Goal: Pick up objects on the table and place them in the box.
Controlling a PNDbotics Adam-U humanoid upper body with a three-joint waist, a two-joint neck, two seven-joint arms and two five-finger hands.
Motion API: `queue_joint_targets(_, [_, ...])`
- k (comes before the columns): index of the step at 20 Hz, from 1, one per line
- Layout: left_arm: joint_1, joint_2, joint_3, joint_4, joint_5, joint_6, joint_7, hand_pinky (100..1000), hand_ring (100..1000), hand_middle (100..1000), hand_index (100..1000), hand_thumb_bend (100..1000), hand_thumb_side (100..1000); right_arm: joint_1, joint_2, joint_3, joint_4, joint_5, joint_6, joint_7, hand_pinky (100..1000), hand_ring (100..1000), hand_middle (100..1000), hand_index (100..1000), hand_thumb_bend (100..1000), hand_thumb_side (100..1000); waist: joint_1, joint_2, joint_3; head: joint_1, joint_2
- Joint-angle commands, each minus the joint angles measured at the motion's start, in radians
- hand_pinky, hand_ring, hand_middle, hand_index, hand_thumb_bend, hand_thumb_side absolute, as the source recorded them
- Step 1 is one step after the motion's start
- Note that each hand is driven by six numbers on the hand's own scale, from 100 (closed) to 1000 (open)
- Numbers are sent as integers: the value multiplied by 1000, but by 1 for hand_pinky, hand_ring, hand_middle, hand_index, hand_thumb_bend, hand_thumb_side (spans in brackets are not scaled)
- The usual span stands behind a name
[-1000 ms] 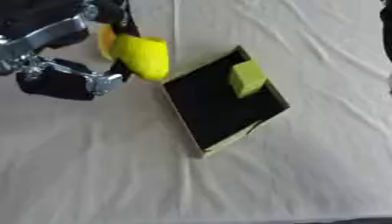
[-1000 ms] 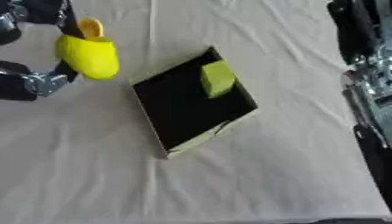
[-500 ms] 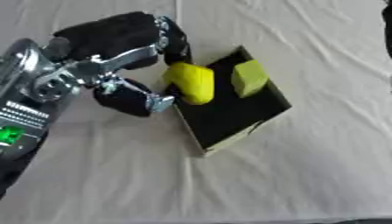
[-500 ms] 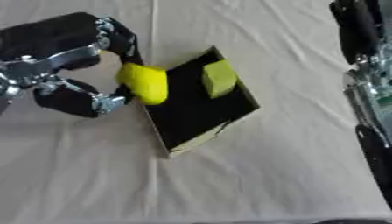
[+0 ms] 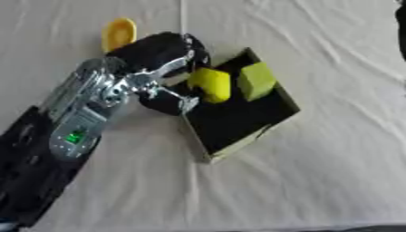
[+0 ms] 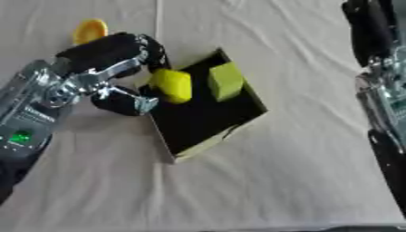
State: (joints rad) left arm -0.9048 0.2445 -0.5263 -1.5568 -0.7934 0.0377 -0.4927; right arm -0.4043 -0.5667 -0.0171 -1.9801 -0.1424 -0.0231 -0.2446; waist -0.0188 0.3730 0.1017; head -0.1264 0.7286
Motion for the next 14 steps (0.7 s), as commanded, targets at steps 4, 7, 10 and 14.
queue_joint_targets(4, [-9, -20, -7, 41, -34, -64, -6, 821, 795, 757, 870, 408, 100, -5, -12, -7, -20, -8, -1, 1, 886, 888, 723, 845, 100, 692, -2, -22, -3, 1, -3])
queue_joint_targets(7, [-9, -20, -1, 42, -48, -99, -28, 891, 865, 828, 922, 563, 157, -2, -10, -7, -20, -8, -1, 0, 886, 888, 723, 845, 100, 692, -2, -22, -3, 1, -3])
queue_joint_targets(10, [-8, -17, 10, 32, -68, -124, -29, 931, 902, 857, 952, 669, 280, 0, -9, -8, -20, -8, -1, 0, 886, 888, 721, 845, 100, 693, -2, -23, -3, 0, -1])
queue_joint_targets(14, [-4, -11, 31, -2, -65, -124, -10, 912, 884, 846, 947, 628, 287, 2, -8, -8, -20, -9, 0, 0, 887, 888, 721, 845, 100, 692, -2, -25, -1, -3, -1])
